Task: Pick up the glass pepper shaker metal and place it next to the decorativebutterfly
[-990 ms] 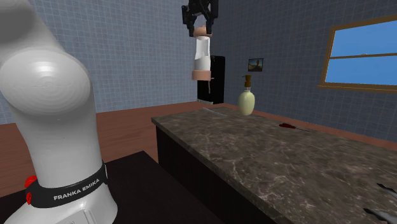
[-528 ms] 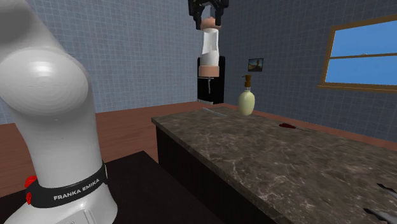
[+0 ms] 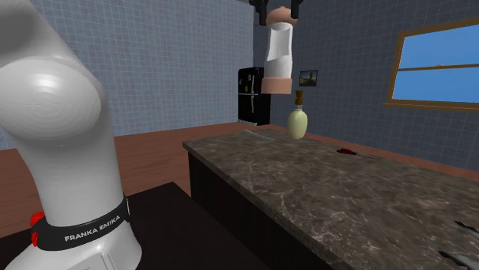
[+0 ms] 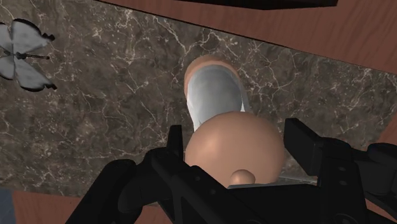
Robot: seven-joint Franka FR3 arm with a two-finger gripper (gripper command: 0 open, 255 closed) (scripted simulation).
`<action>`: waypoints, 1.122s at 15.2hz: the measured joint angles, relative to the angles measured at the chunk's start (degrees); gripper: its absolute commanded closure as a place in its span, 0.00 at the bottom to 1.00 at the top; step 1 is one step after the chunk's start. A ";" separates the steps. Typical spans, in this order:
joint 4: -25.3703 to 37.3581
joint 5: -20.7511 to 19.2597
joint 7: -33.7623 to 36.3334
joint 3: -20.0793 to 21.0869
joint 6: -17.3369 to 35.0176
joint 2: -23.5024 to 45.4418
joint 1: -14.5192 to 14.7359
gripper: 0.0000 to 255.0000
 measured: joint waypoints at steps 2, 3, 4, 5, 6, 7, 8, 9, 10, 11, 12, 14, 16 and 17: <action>1.04 -0.78 -2.75 -2.18 -0.38 0.63 -0.71 1.00; 1.26 -1.26 -4.38 -3.49 -0.36 0.81 -1.15 1.00; 2.03 -1.60 -5.80 -4.61 -0.61 1.31 -1.48 1.00; 2.44 -1.86 -6.95 -5.51 -0.55 1.73 -1.73 1.00; 2.99 -2.19 -8.40 -6.68 -0.52 2.27 -2.07 1.00; 3.45 -2.51 -9.90 -7.88 -0.56 2.65 -2.43 1.00; 4.23 -2.64 -11.11 -8.87 -0.53 3.42 -2.63 1.00; 5.43 -2.91 -13.03 -10.45 -0.66 4.45 -3.01 1.00; 5.42 -3.16 -14.32 -11.44 -0.40 4.66 -3.33 1.00; 6.49 -3.20 -15.73 -12.58 -0.47 5.62 -3.53 1.00; 7.26 -3.36 -17.22 -13.73 -0.66 6.16 -3.84 1.00; 9.46 -3.33 -20.56 -16.43 -0.74 8.23 -4.37 1.00; 12.04 -2.84 -23.54 -18.86 -0.77 10.88 -4.67 1.00; 14.05 -2.37 -25.20 -20.21 -1.14 12.59 -4.81 1.00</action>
